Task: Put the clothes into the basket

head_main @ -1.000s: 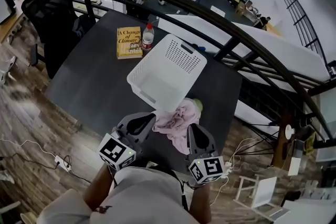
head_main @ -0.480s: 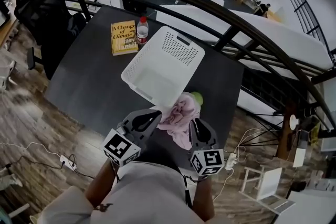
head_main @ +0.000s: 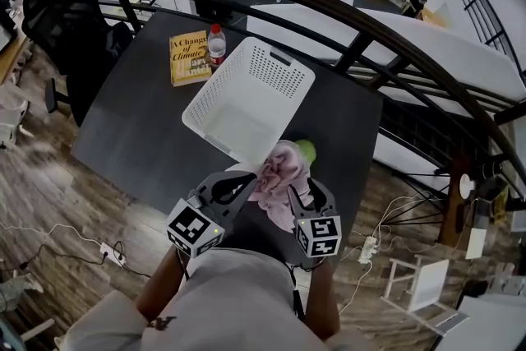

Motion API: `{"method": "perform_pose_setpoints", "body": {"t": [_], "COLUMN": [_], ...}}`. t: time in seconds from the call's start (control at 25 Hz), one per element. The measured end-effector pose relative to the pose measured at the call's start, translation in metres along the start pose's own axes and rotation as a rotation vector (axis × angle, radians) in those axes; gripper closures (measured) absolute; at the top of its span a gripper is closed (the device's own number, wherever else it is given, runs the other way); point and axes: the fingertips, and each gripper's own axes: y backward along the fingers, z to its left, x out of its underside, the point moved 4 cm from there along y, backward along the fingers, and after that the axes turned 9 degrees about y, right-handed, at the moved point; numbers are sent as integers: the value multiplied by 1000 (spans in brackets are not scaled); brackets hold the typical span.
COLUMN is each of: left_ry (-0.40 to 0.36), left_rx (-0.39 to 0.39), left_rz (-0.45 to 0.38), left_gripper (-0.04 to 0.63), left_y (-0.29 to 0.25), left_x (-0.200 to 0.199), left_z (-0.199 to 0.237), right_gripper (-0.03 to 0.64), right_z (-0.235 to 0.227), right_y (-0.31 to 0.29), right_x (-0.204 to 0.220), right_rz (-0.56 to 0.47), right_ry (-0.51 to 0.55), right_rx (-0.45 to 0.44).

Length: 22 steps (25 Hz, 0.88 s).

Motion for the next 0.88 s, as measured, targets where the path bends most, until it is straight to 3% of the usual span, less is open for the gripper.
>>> {"method": "perform_pose_setpoints", "body": {"t": [0.28,0.48,0.88], "left_ry": [5,10,8], "left_rx": [2,-9,-13], "left_rz": [43,66,87], "left_gripper": [591,591,591], "left_y": [-15,-21,-28], "left_x": [12,17,20], "left_z": [-7,-9,-9], "right_gripper": [268,193,160], "right_z": [-13,-20,-20], "right_y": [-28,-53,-105], "right_x": [27,31,49], "right_rz": [72,87,156], "right_ry": [0,27,71], "right_rx": [-54,-107,-233]}}
